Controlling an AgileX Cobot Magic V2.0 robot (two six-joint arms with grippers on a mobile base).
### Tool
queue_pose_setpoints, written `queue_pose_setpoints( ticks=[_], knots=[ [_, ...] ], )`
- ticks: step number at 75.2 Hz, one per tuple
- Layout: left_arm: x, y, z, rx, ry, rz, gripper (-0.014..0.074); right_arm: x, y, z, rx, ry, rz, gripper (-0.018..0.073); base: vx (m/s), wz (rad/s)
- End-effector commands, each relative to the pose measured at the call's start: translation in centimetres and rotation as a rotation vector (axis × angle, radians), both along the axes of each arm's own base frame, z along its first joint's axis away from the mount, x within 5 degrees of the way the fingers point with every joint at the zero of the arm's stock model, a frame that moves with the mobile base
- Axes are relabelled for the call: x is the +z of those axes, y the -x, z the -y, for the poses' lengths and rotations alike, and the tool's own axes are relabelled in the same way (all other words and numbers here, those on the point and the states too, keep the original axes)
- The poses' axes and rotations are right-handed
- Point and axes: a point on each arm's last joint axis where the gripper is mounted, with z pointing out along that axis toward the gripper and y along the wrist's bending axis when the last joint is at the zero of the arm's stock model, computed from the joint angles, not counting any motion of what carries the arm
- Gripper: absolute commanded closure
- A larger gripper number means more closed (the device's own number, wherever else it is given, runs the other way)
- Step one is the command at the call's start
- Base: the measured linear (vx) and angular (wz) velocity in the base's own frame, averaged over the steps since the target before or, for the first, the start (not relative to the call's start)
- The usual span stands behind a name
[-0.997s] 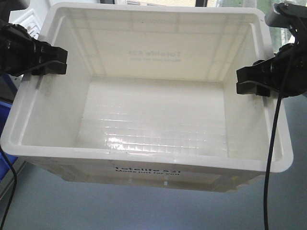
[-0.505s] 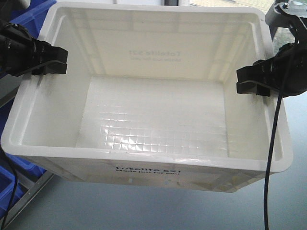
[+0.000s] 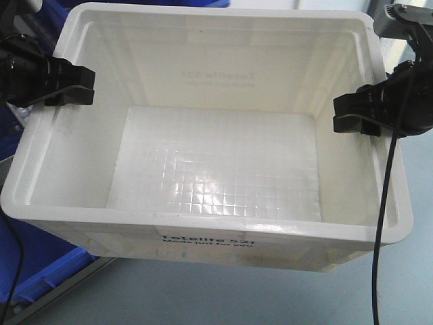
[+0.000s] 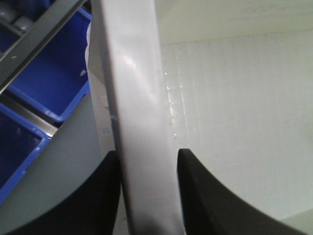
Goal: Move bin from left to right shelf
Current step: 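Carry the tote with both grippers as the base approaches the other shelf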
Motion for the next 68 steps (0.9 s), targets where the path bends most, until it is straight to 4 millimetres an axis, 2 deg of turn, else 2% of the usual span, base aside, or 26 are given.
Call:
queue_pose_setpoints(
  ticks=[1,32,68],
  knots=[
    [3.41,1.09,0.49,-0.024,0.072,0.151,0.0594,2.37,-0.14,0.19,-0.013,-0.015,0.155,0.0564,0.02,0.67],
    [3.4,1.1,0.49,-0.025,0.072,0.15,0.0594,2.37,-0.14,0.19,-0.013,-0.015,0.155,0.0564,-0.03,0.57],
    [3.4,1.1,0.49,-0.025,0.072,0.15,0.0594,2.37,-0.14,0.19,-0.013,-0.015,0.155,0.0564,-0.04,0.28]
  ],
)
